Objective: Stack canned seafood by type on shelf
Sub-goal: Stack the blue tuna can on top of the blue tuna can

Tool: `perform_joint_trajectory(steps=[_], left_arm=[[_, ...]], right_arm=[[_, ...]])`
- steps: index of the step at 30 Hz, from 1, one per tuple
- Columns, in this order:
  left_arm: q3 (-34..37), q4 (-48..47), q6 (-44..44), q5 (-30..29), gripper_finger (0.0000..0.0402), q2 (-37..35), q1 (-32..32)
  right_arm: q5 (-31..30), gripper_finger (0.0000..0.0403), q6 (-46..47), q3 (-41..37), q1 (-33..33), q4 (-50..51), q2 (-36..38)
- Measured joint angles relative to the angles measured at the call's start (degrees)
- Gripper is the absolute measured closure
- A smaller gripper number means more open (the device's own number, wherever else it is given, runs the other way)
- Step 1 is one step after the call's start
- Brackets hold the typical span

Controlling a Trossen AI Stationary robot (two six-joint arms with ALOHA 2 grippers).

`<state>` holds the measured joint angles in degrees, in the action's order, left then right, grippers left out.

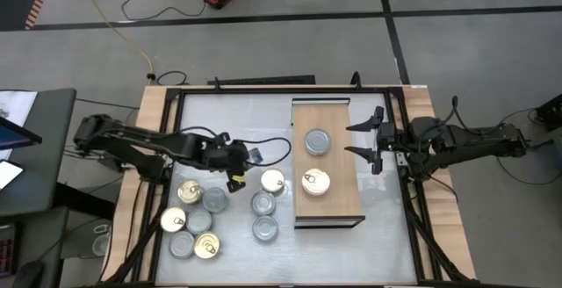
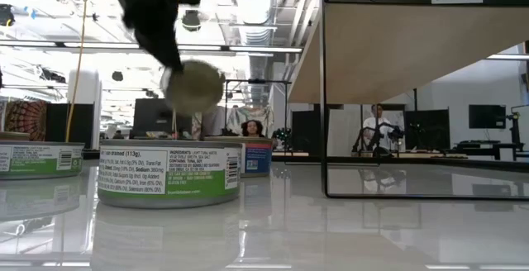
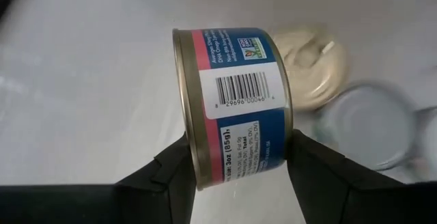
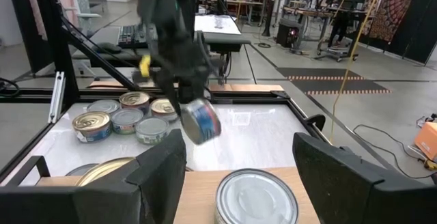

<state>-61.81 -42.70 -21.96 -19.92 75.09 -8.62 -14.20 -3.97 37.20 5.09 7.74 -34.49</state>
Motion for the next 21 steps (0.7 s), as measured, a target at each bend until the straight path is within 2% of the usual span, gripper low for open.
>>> perform_joint_trajectory(steps=[9, 17, 21], left_arm=[[-5.78, 12.64, 11.3, -2.16, 0.0213, -3.92, -3.8], [-7.14, 30.45, 37.68, -2.89, 0.0212, 2.61, -8.05], [-7.14, 36.08, 48.43, -3.67, 0.021, 6.82, -8.06]], right_arm=[[0.0, 0.0108, 0.0, -0.01, -0.01, -0.06, 0.0], [0.0, 0.0108, -0.43, -0.01, 0.0, -0.24, -0.01], [0.0, 0.0108, -0.44, 0.0, 0.01, -0.58, 0.0]])
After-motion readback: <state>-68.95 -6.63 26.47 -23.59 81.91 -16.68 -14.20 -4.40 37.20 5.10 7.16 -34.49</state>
